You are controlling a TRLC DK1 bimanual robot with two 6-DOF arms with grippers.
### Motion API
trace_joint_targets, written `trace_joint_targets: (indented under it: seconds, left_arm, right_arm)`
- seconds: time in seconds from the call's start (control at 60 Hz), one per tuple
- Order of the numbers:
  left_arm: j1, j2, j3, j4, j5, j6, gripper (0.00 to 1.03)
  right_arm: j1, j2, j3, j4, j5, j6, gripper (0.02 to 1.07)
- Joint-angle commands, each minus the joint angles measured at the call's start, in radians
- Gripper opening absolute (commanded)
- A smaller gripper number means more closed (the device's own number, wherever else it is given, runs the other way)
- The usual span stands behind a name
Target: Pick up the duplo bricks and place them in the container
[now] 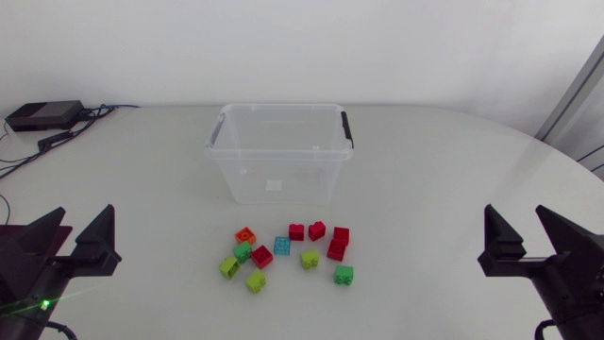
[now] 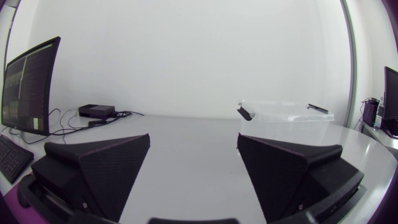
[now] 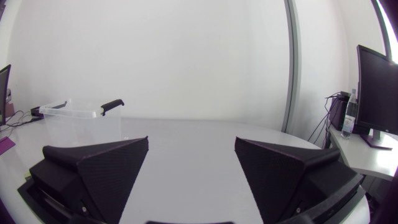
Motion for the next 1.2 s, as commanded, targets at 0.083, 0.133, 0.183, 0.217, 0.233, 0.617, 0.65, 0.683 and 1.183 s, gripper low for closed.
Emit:
trace_joint_targets:
  seconds: [0.083,0.133,0.183,0.217,0.233,0.617,0.65,0.683,1.183]
  left_arm:
    - [-0.007,-0.009,-0.009,-0.011,-0.001,0.012,0.98]
    - [-0.007,-0.009,-0.011,-0.011,-0.001,0.012,0.98]
    - [-0.007,-0.009,-0.011,-0.011,-0.001,0.012,0.98]
    - [-0.007,-0.009,-0.011,-0.011,-0.001,0.012,0.98]
    - [-0.007,-0.009,-0.009,-0.011,-0.001,0.012,0.98]
    - [-0.026,-0.007,0.038,-0.025,-0.001,0.019,0.98]
    - [-0.024,-0.003,0.051,-0.026,-0.001,0.021,0.98]
    - [-0.026,0.019,0.080,-0.037,-0.001,0.022,0.98]
    - [-0.216,0.712,0.512,-0.286,0.000,0.007,0.95]
  right_arm:
    - [0.008,-0.006,-0.022,-0.005,-0.005,0.001,1.02]
    - [0.008,-0.006,-0.022,-0.005,-0.005,0.001,1.02]
    - [0.008,-0.006,-0.022,-0.005,-0.005,0.001,1.02]
    - [0.008,-0.006,-0.022,-0.005,-0.005,0.001,1.02]
    - [0.008,-0.006,-0.022,-0.005,-0.005,0.001,1.02]
    - [0.020,-0.007,0.012,0.017,-0.005,0.003,1.02]
    - [0.028,-0.006,0.026,0.017,-0.005,0.003,1.02]
    - [0.039,-0.001,0.046,0.015,-0.005,0.003,1.02]
    - [0.146,0.432,0.311,0.009,-0.011,0.001,1.02]
